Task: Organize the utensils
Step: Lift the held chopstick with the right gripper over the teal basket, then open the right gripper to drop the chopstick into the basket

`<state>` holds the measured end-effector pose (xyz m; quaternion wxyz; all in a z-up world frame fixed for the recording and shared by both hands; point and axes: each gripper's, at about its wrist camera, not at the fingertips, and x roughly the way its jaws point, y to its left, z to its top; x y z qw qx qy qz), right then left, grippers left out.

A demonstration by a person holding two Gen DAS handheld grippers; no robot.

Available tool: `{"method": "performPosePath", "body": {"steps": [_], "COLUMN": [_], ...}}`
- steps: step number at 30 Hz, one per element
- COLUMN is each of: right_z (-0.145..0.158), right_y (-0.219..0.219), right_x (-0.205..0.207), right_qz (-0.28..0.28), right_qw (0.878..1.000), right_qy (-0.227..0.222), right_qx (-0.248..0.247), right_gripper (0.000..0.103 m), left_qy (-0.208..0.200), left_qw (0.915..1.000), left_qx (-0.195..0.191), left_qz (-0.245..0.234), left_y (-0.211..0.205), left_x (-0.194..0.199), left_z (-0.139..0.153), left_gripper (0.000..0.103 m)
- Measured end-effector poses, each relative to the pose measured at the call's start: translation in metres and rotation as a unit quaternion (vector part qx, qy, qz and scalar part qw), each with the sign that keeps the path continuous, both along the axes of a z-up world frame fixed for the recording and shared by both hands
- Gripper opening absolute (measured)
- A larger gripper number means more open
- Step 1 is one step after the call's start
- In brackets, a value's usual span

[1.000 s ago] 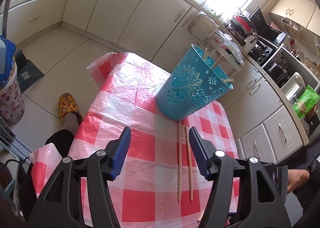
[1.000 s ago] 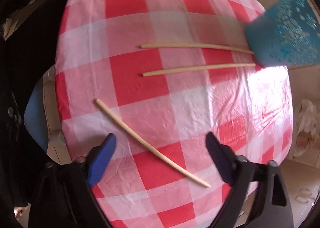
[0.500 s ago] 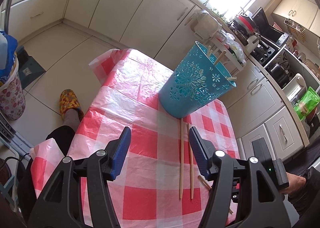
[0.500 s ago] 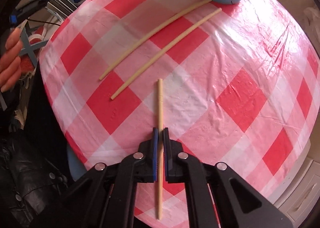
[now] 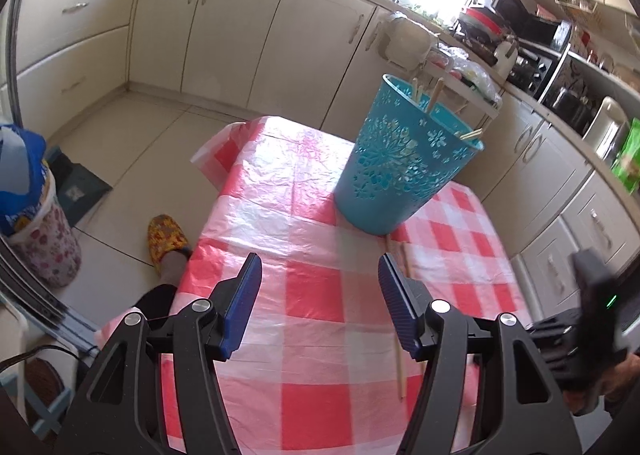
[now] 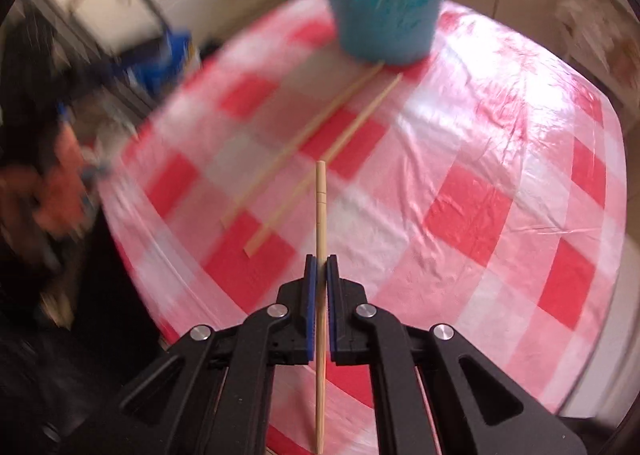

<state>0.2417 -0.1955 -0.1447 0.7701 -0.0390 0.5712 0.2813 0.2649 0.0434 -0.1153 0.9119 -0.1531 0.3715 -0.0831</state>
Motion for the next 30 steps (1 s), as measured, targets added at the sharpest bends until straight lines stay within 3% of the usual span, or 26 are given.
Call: {"method": "performPosePath", "body": {"steps": [4, 10, 17, 21, 23, 26, 28, 29, 30], "right_z": [0.042, 0.130, 0.190, 0.181, 0.164, 0.134, 0.119, 0.116, 0.115], "right_y": [-0.010, -0.017, 0.004, 0.018, 0.024, 0.027, 0.029, 0.027, 0.023], "right_x": [0.022, 0.083, 0.133, 0.158, 0.169, 0.177, 0.174, 0.169, 0.161], "right_qz": [-0.059, -0.100, -0.179, -0.225, -0.233, -0.223, -0.219, -0.219, -0.222], "right_qw": [0.990, 0.957, 0.906, 0.882, 0.884, 0.903, 0.911, 0.912, 0.910], "right_qy": [-0.065, -0.183, -0.320, -0.379, -0.381, -0.350, -0.335, -0.332, -0.336], "right_qx": [0.110, 0.204, 0.213, 0.167, 0.137, 0.109, 0.101, 0.102, 0.104], "right_gripper": [0.006, 0.006, 0.006, 0.006, 0.006, 0.007, 0.025, 0.041, 0.046], "left_qy": [0.005, 0.017, 0.023, 0.023, 0.023, 0.024, 0.023, 0.023, 0.023], "left_qw": [0.9997, 0.9996, 0.9997, 0.9997, 0.9997, 0.9997, 0.9997, 0.9997, 0.9996], "left_qx": [0.022, 0.022, 0.009, 0.003, 0.001, 0.001, 0.004, 0.007, 0.011], "left_qz": [0.003, 0.001, 0.006, 0.009, 0.010, 0.009, 0.009, 0.009, 0.009], "left_y": [-0.001, -0.001, 0.006, 0.008, 0.008, 0.007, 0.006, 0.004, 0.003], "left_x": [0.004, 0.008, 0.010, 0.010, 0.009, 0.009, 0.008, 0.008, 0.007], "left_z": [-0.010, -0.020, -0.025, -0.025, -0.025, -0.025, -0.024, -0.023, -0.022], "left_gripper": [0.058, 0.061, 0.062, 0.062, 0.062, 0.063, 0.063, 0.063, 0.063]}}
